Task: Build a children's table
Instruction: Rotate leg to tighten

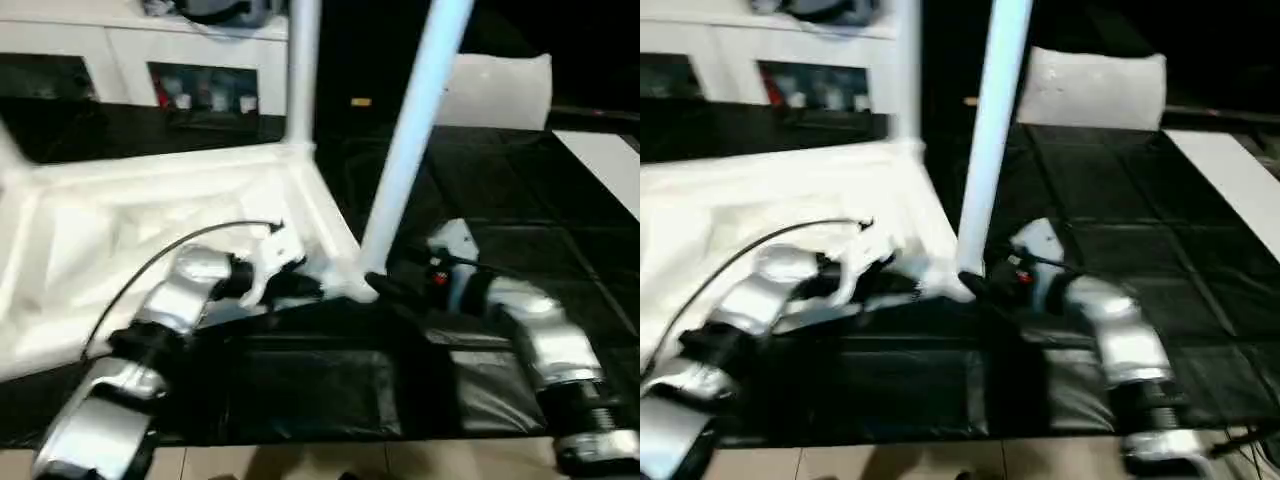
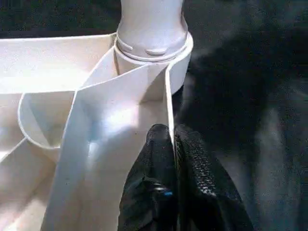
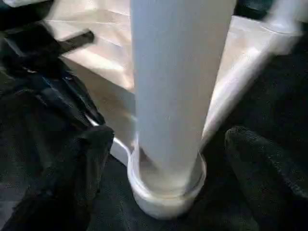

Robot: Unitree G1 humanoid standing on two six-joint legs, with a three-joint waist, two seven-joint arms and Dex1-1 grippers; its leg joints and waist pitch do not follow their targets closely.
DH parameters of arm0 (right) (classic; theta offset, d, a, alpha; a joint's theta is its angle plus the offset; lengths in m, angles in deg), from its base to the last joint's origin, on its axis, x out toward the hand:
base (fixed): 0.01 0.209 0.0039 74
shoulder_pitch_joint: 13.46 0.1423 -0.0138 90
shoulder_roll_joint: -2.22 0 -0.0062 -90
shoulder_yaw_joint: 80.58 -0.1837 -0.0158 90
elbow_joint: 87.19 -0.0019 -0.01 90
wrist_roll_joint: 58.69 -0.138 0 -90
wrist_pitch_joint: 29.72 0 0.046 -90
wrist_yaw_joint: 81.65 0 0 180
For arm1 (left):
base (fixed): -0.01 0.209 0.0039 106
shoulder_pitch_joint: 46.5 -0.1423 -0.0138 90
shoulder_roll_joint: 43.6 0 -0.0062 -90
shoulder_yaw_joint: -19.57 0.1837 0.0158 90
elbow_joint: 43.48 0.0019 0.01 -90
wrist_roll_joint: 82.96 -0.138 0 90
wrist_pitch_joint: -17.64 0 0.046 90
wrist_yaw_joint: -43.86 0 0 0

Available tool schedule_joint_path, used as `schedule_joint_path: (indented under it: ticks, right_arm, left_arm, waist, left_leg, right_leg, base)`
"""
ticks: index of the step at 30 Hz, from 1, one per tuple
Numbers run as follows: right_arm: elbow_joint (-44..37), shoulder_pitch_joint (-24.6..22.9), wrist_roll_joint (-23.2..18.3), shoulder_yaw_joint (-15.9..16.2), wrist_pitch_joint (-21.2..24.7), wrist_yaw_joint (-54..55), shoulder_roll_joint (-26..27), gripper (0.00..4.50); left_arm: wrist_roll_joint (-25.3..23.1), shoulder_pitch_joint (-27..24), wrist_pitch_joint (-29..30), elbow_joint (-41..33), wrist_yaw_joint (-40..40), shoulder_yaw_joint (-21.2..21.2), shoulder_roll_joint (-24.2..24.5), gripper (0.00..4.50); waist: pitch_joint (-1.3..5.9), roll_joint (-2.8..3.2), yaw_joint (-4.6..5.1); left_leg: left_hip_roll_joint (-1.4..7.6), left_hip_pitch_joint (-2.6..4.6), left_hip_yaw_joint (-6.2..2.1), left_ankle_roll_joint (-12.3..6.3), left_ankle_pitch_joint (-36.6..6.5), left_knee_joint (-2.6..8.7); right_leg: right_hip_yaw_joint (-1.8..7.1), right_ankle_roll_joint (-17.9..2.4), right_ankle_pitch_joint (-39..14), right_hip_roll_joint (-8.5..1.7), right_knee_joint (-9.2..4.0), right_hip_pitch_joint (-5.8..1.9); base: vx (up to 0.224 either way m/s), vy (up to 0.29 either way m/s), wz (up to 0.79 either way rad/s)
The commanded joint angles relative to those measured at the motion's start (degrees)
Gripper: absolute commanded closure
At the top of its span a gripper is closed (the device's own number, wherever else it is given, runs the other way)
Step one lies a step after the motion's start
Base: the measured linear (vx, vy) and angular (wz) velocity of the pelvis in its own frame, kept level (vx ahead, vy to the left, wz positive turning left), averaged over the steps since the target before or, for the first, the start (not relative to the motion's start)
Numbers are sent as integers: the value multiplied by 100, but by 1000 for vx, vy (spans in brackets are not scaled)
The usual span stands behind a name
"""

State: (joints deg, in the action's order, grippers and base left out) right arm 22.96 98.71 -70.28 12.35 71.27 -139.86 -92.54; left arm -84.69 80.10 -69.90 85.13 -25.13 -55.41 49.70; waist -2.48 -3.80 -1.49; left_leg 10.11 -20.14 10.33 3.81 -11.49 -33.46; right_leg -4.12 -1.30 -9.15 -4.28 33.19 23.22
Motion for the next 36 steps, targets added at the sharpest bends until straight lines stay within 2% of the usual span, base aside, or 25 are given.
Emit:
schedule_joint_path:
  ticks: [1,3,5,6,7,10,11,13,14,15,19,20,23,24,26,32,33,35,36]
  right_arm:
    - [-90,13,-153,86,27,-496,-164,18]
    - [-84,42,-260,243,15,-1269,-402,18]
    - [-57,68,-310,339,25,-1658,-505,18]
    - [-40,82,-342,372,37,-1804,-538,18]
    - [-11,106,-370,419,28,-1930,-575,33]
    - [106,198,-342,576,-25,-2181,-627,33]
    - [143,224,-334,605,-33,-2225,-619,51]
    - [231,292,-350,677,24,-2359,-595,51]
    - [329,344,-311,726,-68,-2395,-555,67]
    - [410,380,-254,784,-171,-2413,-515,73]
    - [487,409,-191,826,-270,-2415,-469,103]
    - [559,449,-182,850,-295,-2476,-415,122]
    - [604,506,-222,886,-284,-2521,-363,137]
    - [603,548,-250,913,-241,-2523,-325,158]
    - [571,547,-274,924,-203,-2532,-313,174]
    - [434,451,-343,952,-123,-2563,-305,220]
    - [352,388,-369,936,-73,-2525,-288,220]
    - [280,336,-381,912,-18,-2448,-263,235]
    - [138,234,-344,868,141,-2124,-179,242]
  left_arm:
    - [155,-58,-108,-118,-507,160,2,450]
    - [184,-93,-222,-153,-995,243,178,450]
    - [167,-112,-266,-184,-1218,320,280,450]
    - [164,-123,-267,-206,-1316,360,323,450]
    - [174,-135,-296,-223,-1434,410,373,450]
    - [213,-191,-316,-330,-1736,521,491,450]
    - [218,-201,-314,-354,-1790,542,512,450]
    - [205,-208,-342,-379,-1893,573,546,450]
    - [202,-207,-356,-385,-1962,582,563,450]
    - [201,-207,-359,-391,-2000,586,572,450]
    - [209,-209,-350,-403,-2014,598,579,450]
    - [209,-211,-354,-424,-2032,615,580,450]
    - [225,-211,-353,-452,-2032,624,583,450]
    - [235,-206,-348,-452,-2030,616,583,450]
    - [234,-212,-338,-453,-2018,610,581,450]
    - [230,-237,-335,-441,-1953,593,569,450]
    - [219,-235,-326,-416,-1839,563,547,450]
    - [211,-228,-305,-388,-1700,524,513,450]
    - [187,-181,-190,-308,-1310,413,400,450]
  waist:
    - [303,4,5]
    - [310,-6,-34]
    - [308,-26,-51]
    - [304,-18,-66]
    - [300,-18,-69]
    - [302,-41,-93]
    - [302,-35,-95]
    - [300,-23,-115]
    - [301,-41,-133]
    - [299,-28,-161]
    - [303,-41,-191]
    - [306,-72,-192]
    - [302,-50,-190]
    - [299,-62,-178]
    - [291,-48,-180]
    - [294,-53,-189]
    - [290,-36,-193]
    - [288,-48,-190]
    - [287,-39,-189]
  left_leg:
    - [362,32,-87,-542,-1069,386]
    - [360,34,-80,-559,-1032,376]
    - [361,25,-81,-590,-1015,373]
    - [363,24,-86,-580,-1023,377]
    - [368,23,-87,-542,-1036,381]
    - [378,28,-80,-477,-998,378]
    - [379,19,-86,-461,-990,380]
    - [387,24,-72,-439,-971,380]
    - [388,33,-65,-428,-968,371]
    - [386,36,-63,-406,-969,373]
    - [379,32,-67,-363,-930,378]
    - [378,29,-67,-366,-926,371]
    - [380,30,-71,-359,-940,375]
    - [375,25,-70,-346,-976,375]
    - [378,35,-72,-327,-1005,378]
    - [377,32,-69,-331,-950,376]
    - [377,32,-72,-325,-952,381]
    - [375,32,-72,-316,-992,383]
    - [376,36,-74,-303,-1013,386]
  right_leg:
    - [297,-1184,-1663,-439,-367,-266]
    - [300,-1249,-1545,-449,-347,-279]
    - [296,-1282,-1490,-452,-338,-283]
    - [296,-1279,-1544,-462,-334,-286]
    - [296,-1269,-1602,-466,-338,-286]
    - [290,-1251,-1647,-461,-329,-283]
    - [284,-1261,-1656,-462,-313,-290]
    - [285,-1284,-1601,-449,-311,-280]
    - [288,-1285,-1596,-456,-307,-273]
    - [290,-1276,-1640,-461,-313,-271]
    - [290,-1261,-1568,-458,-295,-275]
    - [287,-1246,-1604,-462,-294,-279]
    - [289,-1215,-1654,-459,-296,-278]
    - [287,-1195,-1732,-455,-305,-275]
    - [294,-1167,-1800,-456,-313,-264]
    - [294,-1204,-1630,-448,-295,-274]
    - [295,-1199,-1635,-449,-297,-273]
    - [295,-1180,-1682,-447,-305,-273]
    - [295,-1178,-1712,-446,-313,-271]
  base:
    - [0,0,0]
    - [0,0,0]
    - [0,0,0]
    - [0,0,0]
    - [0,0,0]
    - [0,0,0]
    - [0,0,0]
    - [0,0,0]
    - [0,0,0]
    - [0,0,0]
    - [0,0,0]
    - [0,0,0]
    - [0,0,0]
    - [0,0,0]
    - [0,0,0]
    - [0,0,0]
    - [0,0,0]
    - [0,0,0]
    - [0,0,0]
